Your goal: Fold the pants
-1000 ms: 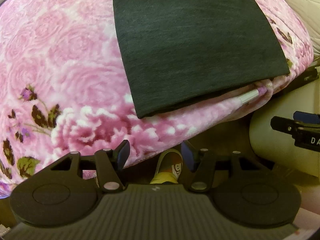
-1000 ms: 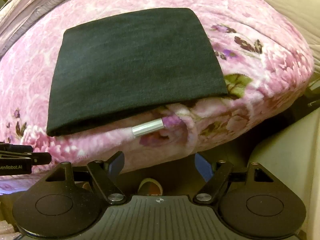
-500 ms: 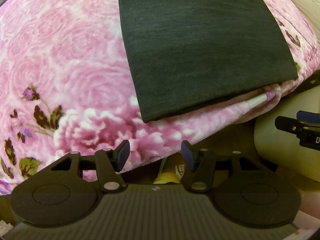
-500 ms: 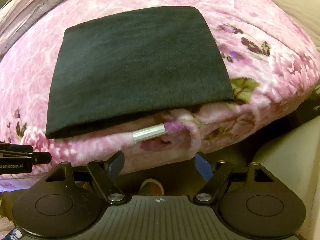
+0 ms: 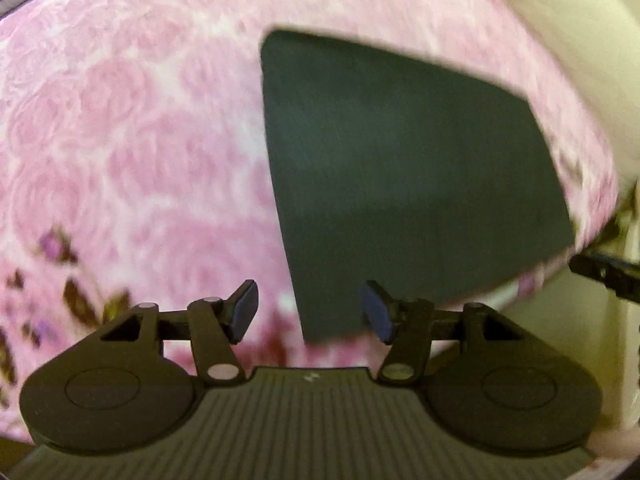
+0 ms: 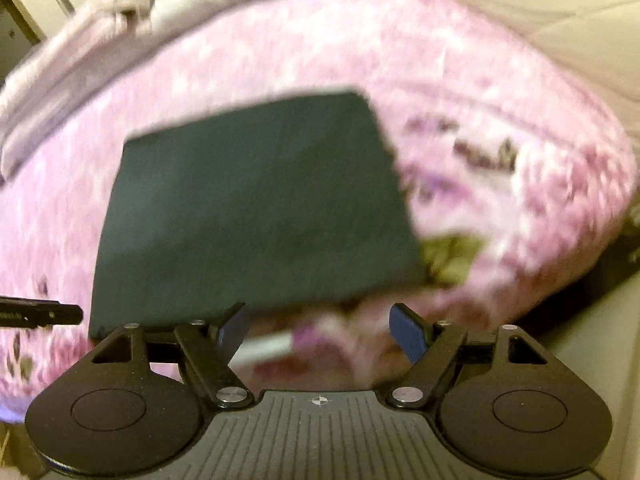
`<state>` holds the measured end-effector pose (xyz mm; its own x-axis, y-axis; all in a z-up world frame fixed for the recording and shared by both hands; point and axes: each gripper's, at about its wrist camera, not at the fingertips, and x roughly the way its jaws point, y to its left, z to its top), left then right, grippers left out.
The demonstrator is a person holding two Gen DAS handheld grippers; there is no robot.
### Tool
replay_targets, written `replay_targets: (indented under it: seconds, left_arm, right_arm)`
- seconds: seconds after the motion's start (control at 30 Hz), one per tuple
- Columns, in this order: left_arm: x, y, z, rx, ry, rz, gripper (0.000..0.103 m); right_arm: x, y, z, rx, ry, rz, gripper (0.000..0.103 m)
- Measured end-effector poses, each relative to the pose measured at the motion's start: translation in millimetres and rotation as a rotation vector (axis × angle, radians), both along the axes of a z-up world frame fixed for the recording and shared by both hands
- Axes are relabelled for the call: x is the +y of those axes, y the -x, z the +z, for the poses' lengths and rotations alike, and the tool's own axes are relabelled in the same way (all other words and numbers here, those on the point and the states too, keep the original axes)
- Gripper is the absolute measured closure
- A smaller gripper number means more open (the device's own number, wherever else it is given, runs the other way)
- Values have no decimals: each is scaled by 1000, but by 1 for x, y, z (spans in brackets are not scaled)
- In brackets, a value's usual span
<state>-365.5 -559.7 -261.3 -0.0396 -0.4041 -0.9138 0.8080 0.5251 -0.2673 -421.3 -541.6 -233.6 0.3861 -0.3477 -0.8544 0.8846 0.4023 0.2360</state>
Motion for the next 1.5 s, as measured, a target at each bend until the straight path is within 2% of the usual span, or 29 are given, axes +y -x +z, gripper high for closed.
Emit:
replay_targets:
  seconds: [0.1,0.17,0.27,0.4,0.53,0.67,0.8,0.87,0.9,0.93,1.03,1.1,1.13,1.17,1.2,1.23,1.27,1.33,1.5]
  left_arm:
    - [-11,-18,-15,64,105,89,44]
    - [-18,-32,-27,104,142,115,44]
    - [-27,-48,-51,181,176,139,44]
    - [-28,-62,-71,273,222,179,44]
    - [-28,-76,-84,377,283,209,44]
    - [-40,-91,-97,506,355,250,44]
    - [-56,-97,-106,562,381,237,41]
    - [-57,-99,-108,579,382,225,44]
    - [-55,-100,-109,581,381,210,47]
    - [-55,-100,-110,586,372,196,52]
    - [-52,-97,-111,592,360,146,53]
    - [-59,-98,-112,587,352,121,53]
    - [-64,-99,-113,592,356,118,57]
    - [-69,-100,-114,597,356,117,60]
    - [-72,-100,-114,595,351,114,63]
    - [-72,-101,-113,587,345,107,70]
    - [-72,-102,-112,578,343,107,78]
    - [-68,-104,-107,579,348,100,87]
    - [-78,-104,-77,527,336,94,91]
  right_arm:
    - [-33,13,-4,-89,29,-9,28]
    - [-58,18,-12,-157,15,0,28]
    - [-90,21,-32,-247,-63,27,28]
    - [-123,19,-60,-293,-155,21,29]
    - [-144,28,-72,-404,-229,11,29]
    - [-157,18,-78,-427,-263,60,35]
    - [-163,4,-83,-424,-277,112,36]
    - [-162,5,-83,-434,-295,109,41]
    - [-161,7,-84,-432,-309,114,50]
    - [-159,10,-85,-434,-330,118,55]
    - [-155,16,-87,-456,-357,73,56]
    - [-158,7,-87,-440,-355,56,56]
    - [-160,2,-88,-441,-351,43,59]
    - [-160,-2,-89,-454,-351,26,62]
    - [-160,-5,-90,-469,-356,11,75]
    - [-159,-9,-90,-469,-357,-2,78]
    - [-156,-12,-88,-457,-342,-8,79]
    - [-151,-9,-79,-459,-323,-23,85]
    - [-144,-15,-38,-457,-255,-22,87]
